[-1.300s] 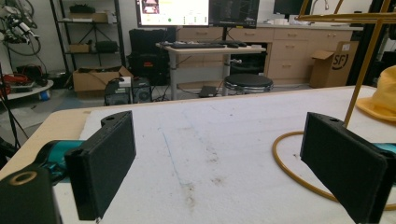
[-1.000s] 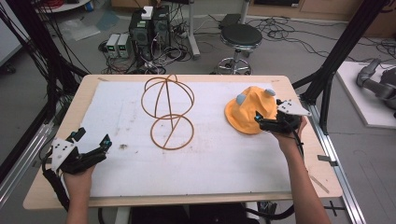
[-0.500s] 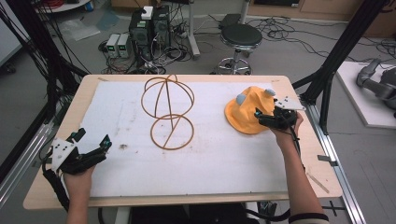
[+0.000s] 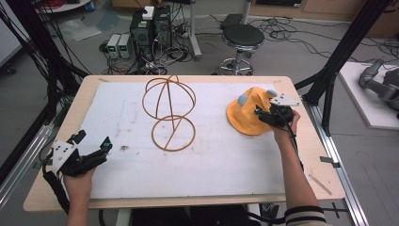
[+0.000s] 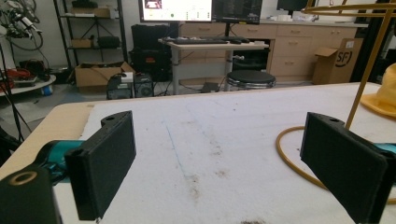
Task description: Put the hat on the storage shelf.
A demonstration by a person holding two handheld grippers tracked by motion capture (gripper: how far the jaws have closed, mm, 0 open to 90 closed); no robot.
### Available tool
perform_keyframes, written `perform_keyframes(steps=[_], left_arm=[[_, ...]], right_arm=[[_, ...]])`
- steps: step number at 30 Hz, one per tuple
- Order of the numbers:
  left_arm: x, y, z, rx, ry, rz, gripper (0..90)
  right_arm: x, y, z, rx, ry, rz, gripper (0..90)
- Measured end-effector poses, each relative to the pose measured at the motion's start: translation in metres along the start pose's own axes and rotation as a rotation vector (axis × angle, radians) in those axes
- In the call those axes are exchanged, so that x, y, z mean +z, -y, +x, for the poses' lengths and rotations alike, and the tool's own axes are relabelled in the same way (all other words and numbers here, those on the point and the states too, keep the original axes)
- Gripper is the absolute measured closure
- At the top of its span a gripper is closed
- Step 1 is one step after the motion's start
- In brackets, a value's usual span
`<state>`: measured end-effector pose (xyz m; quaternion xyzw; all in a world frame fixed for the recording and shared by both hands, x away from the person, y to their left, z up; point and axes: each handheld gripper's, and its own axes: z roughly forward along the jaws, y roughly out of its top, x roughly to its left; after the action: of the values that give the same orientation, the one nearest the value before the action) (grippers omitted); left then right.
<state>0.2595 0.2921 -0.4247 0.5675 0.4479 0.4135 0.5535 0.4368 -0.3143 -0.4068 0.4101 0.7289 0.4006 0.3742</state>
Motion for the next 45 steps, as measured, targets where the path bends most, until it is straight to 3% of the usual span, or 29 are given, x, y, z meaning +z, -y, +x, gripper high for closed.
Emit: perform_keyframes(steps=[2,8,11,12,17,23,29,40,45], left_arm=[[0.000,0.000,0.000,0.002,0.001,0.002,10.9],[0.000,0.001,-0.001,-0.001,-0.003,0.007,10.9],[0.000,0.001,0.000,0.003,-0.002,0.011,10.9],[0.000,0.001,0.000,0.004,-0.003,0.013,10.9],[0.000,0.002,-0.001,0.007,-0.002,0.017,10.9],[0.000,0.003,-0.001,0.008,-0.003,0.018,10.9],[0.000,0.003,-0.001,0.009,-0.004,0.018,10.9],[0.000,0.003,0.000,0.009,-0.008,0.021,10.9],[0.000,0.003,-0.001,0.010,-0.006,0.020,10.9]], right_arm=[[0.002,0.001,0.000,0.010,-0.006,0.006,40.9],[0.004,0.002,0.000,0.046,0.039,0.011,53.8],[0.005,0.004,-0.001,0.065,0.046,0.036,63.2],[0.005,0.004,-0.001,0.075,0.032,0.037,71.9],[0.007,0.004,0.001,0.066,0.022,0.055,87.2],[0.007,0.003,0.001,0.079,0.011,0.058,89.1],[0.001,0.001,-0.002,0.107,0.012,0.024,89.0],[-0.019,-0.008,-0.012,0.204,0.011,-0.107,89.1],[-0.031,-0.020,-0.016,0.212,0.008,-0.170,89.0]])
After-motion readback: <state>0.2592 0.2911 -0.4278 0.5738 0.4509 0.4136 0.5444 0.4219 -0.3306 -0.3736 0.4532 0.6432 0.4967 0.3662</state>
